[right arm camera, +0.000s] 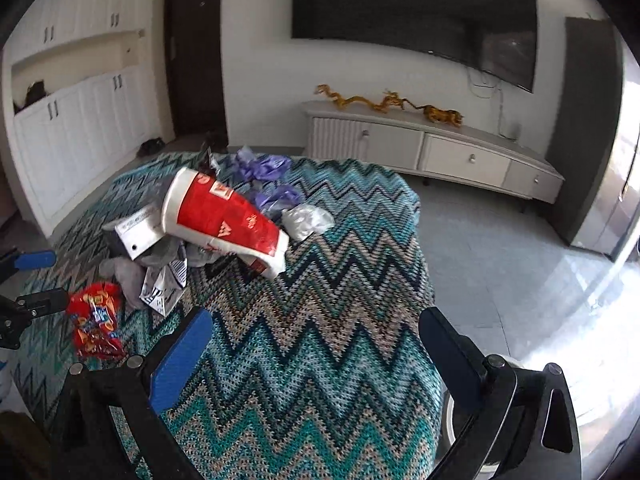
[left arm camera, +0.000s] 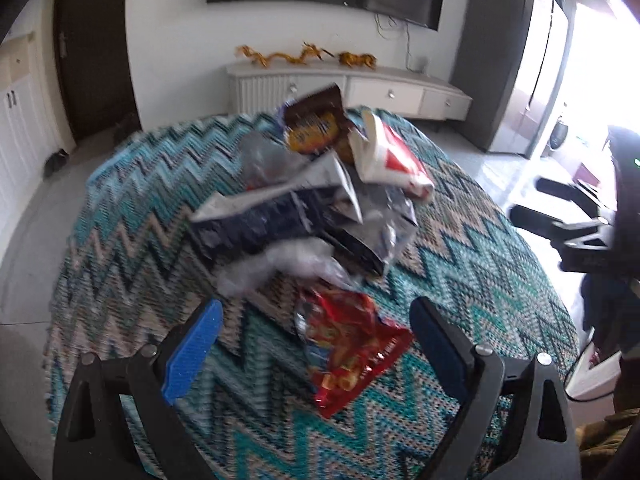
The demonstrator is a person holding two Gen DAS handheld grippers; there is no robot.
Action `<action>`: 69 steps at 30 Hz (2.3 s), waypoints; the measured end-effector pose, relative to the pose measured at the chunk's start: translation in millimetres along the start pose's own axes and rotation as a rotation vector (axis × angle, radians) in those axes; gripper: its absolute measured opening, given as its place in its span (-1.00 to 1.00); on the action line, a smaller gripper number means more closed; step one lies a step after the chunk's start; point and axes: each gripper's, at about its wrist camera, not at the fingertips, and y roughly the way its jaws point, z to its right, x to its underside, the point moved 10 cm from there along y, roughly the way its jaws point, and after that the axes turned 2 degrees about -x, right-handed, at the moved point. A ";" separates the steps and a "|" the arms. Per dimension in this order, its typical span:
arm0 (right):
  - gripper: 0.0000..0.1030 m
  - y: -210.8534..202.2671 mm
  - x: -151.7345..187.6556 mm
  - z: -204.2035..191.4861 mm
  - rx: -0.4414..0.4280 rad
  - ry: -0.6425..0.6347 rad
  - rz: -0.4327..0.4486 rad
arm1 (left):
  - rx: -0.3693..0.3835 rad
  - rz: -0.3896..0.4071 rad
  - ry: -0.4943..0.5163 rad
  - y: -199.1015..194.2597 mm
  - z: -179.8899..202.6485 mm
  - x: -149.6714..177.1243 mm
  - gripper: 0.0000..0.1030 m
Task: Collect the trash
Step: 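Grasp the red chip bag with the left tool while the right tool grasps the red-white cup, then carry both items over the trash bin and open both tools to drop them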
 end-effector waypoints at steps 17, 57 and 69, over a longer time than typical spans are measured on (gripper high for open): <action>0.43 116.5 -44.6 -54.7 0.080 -0.503 -0.001 | 0.043 -0.089 -0.010 41.9 3.9 16.1 -0.04; -0.45 -69.4 118.4 275.7 0.138 0.622 0.112 | 0.457 -0.099 0.376 76.0 372.2 -108.0 -0.53; -0.41 -12.9 197.2 358.0 0.210 0.808 0.009 | 0.416 -0.240 0.388 206.4 485.8 -93.7 -0.40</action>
